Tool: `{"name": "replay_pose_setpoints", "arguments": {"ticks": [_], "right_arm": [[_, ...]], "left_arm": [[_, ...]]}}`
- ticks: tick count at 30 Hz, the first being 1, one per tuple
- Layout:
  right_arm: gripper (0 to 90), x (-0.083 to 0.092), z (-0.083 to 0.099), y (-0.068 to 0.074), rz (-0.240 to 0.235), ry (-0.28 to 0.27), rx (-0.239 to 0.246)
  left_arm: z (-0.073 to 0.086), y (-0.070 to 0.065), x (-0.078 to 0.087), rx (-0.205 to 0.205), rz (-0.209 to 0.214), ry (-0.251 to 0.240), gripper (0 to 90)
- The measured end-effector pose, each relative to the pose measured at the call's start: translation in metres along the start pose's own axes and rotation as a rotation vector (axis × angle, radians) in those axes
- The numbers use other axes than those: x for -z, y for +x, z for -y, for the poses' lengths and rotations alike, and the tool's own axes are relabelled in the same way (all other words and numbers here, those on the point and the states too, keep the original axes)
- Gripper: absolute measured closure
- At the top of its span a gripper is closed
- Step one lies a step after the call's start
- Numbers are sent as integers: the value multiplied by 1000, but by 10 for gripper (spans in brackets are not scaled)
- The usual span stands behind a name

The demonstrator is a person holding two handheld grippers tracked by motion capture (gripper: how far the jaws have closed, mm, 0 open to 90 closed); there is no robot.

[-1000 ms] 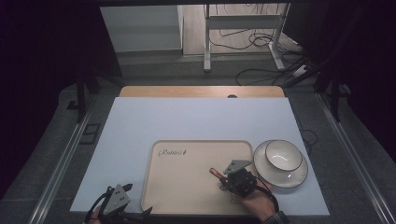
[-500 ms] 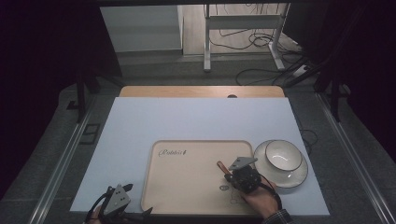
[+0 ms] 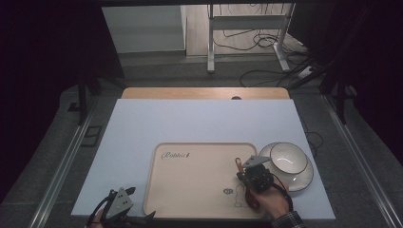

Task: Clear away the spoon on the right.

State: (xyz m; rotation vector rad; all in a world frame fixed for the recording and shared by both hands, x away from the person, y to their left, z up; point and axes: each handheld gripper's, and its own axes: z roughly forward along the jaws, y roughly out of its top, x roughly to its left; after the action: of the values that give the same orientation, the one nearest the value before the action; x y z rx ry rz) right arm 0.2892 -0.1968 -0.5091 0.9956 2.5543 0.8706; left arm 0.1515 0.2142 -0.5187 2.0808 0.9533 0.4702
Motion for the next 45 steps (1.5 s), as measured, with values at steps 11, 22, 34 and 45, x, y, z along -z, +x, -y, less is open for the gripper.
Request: {"name": "replay_pose_setpoints", "arguments": {"ticks": [11, 22, 34, 45], "right_arm": [[897, 4, 4, -12, 41, 1, -45], [875, 8, 4, -10, 32, -24, -44], [803, 14, 2, -3, 22, -56, -16], [746, 23, 1, 0, 14, -84, -10]], "left_arm": [[0, 0, 0, -2, 1, 2, 0], [0, 0, -1, 2, 0, -1, 0], [0, 0, -1, 2, 0, 1, 0], [0, 0, 0, 4, -1, -1, 0]]}}
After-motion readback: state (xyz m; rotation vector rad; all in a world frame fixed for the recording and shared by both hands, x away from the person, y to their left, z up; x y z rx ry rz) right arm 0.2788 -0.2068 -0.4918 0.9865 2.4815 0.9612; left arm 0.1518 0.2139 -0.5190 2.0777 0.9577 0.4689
